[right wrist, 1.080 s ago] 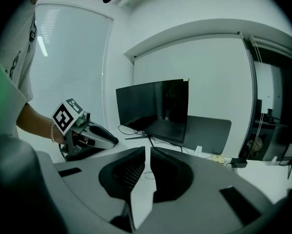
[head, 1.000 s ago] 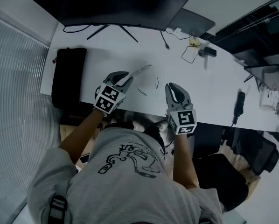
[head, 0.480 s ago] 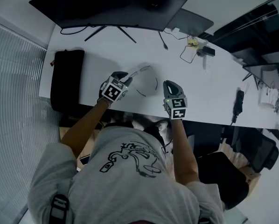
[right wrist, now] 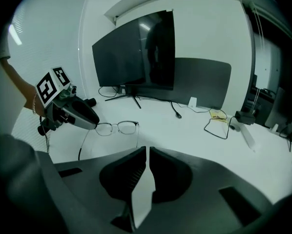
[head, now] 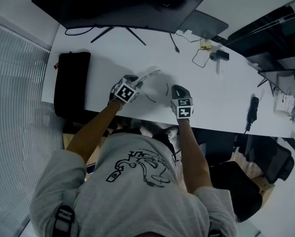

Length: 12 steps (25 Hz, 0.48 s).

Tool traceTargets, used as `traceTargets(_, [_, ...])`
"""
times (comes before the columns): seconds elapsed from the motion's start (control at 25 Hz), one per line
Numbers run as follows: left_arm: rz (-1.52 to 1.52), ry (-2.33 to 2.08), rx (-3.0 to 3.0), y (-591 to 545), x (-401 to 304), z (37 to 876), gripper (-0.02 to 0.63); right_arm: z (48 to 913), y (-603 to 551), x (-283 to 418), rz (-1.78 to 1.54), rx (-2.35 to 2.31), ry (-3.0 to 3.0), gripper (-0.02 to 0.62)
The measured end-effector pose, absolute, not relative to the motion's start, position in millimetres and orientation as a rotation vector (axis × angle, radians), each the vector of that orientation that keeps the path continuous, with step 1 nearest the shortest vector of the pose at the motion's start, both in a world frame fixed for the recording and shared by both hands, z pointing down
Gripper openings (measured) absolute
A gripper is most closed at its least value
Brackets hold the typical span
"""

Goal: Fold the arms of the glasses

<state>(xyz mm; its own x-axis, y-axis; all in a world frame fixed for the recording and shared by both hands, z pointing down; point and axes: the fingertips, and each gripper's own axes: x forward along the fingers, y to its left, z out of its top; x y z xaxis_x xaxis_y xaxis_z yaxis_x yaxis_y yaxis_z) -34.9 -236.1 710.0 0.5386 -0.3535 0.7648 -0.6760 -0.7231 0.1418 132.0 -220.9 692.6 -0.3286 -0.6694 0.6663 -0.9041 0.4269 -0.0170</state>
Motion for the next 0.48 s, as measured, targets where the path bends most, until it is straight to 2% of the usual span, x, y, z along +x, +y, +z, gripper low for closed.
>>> traceTargets(0.16, [1.035,-0.834,2.334,-237.0,-33.6,722.1,0.127,712.2,-221.4,134.6,0.575,1.313,-2.054,0.032])
traceTargets(0.36, [1.044,-0.837,2.304,-233.9,-29.5,724.3,0.071,726.8,-219.0,137.0,0.632,1.309,-2.016,0.032])
traceTargets(0.48, [1.037,-0.868,2.337,-240.0,-25.0,719.2,0.067,733.6,-216.8,138.2,0.653,1.306,-2.004,0.032])
